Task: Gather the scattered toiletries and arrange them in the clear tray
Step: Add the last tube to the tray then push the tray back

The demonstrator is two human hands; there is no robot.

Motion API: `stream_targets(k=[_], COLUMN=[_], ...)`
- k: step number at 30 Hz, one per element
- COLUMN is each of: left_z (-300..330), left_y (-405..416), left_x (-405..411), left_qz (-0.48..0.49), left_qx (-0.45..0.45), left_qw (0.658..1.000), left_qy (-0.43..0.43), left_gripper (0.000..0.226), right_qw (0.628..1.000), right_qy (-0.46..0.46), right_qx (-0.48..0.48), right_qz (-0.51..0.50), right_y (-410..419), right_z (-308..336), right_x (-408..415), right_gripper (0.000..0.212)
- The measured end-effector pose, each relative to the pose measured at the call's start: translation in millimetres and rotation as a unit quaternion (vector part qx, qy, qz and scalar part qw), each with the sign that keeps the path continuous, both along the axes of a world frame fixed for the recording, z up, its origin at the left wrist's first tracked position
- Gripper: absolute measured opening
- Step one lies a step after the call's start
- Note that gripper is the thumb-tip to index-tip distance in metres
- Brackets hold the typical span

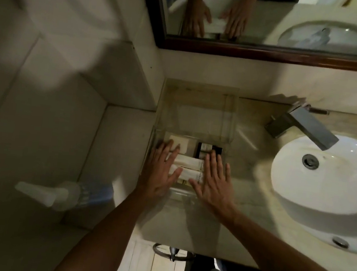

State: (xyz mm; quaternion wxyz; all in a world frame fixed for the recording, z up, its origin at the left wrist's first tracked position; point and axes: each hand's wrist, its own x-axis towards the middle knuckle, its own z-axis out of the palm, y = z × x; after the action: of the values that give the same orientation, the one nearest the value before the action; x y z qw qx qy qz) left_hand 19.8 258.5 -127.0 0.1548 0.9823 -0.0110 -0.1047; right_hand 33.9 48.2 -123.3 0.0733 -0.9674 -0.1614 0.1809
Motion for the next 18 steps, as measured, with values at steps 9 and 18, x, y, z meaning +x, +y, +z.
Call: stream_targets(k=[9,18], left_z=[34,38], left_y=[15,44], left_x=[-28,-18], left_qz=[0.27,0.129], left_qx=[-0.154,-0.023], left_qw=[0.95,0.981], left_qy=[0.029,0.14], left_gripper=[0.127,0.135], right_qw=[0.995,0.995], right_qy=[0.037,0.089], right_qx=[0.093,-0.005], right_qz=[0.001,0.054], right_y=[-38,-62], right_z=[10,-8], right_x=[-12,13], right_gripper=[0.143,0.141])
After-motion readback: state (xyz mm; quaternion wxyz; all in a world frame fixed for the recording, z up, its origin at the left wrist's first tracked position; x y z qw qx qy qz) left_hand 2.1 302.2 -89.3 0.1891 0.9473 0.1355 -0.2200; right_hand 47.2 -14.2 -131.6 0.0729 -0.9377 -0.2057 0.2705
